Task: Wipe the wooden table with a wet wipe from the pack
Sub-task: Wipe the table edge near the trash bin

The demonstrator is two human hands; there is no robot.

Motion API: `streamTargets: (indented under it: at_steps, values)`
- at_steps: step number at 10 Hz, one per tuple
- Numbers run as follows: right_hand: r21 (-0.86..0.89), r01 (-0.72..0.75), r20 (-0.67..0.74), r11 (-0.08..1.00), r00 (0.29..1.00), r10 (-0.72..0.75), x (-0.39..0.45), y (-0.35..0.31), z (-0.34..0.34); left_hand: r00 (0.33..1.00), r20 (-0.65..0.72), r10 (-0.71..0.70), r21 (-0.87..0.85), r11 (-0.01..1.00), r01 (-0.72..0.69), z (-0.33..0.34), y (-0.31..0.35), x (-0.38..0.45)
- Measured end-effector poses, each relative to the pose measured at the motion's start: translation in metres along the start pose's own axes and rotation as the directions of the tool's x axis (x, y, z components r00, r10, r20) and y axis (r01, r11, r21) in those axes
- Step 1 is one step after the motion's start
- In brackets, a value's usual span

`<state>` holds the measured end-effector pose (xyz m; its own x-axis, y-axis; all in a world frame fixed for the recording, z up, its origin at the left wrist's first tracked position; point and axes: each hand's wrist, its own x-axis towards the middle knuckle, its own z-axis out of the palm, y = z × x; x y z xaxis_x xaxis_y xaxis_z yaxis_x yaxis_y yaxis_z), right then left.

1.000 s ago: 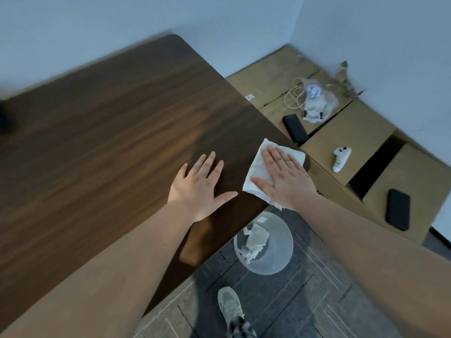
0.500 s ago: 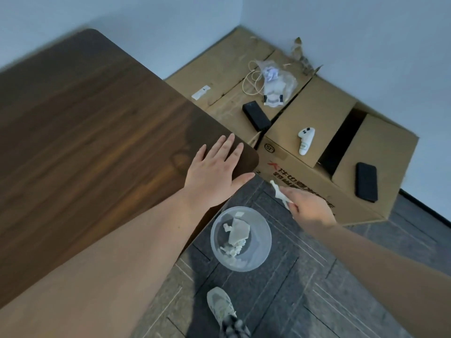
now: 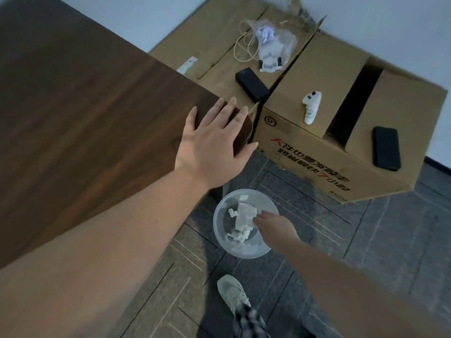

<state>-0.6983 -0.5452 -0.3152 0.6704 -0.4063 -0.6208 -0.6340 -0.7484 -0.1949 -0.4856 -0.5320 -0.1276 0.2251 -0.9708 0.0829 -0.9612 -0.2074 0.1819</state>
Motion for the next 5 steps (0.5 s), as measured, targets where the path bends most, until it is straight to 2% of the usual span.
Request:
streamTargets:
  at_steps: [2, 3, 4, 5]
  values:
    - [-0.083, -0.005, 0.068, 0.997, 0.998, 0.011, 0.021, -0.014, 0.033, 0.999, -0.036, 0.006, -0.008, 1.0, -0.007, 0.004, -0.001, 0.001]
    - [-0.086, 0.046, 0.09, 0.995, 0.995, -0.038, 0.014, -0.018, 0.025, 0.999, -0.039, 0.009, -0.007, 1.0, -0.009, 0.004, -0.001, -0.001]
    - [-0.044, 0.075, 0.193, 0.996, 0.979, -0.065, -0.003, -0.022, 0.002, 0.999, -0.041, 0.001, -0.02, 1.0, -0.002, 0.003, 0.0, -0.001]
    - [0.139, 0.037, 0.23, 0.99, 0.971, -0.069, -0.029, -0.031, -0.05, 0.999, -0.037, -0.015, -0.007, 1.0, 0.015, 0.001, 0.003, -0.003]
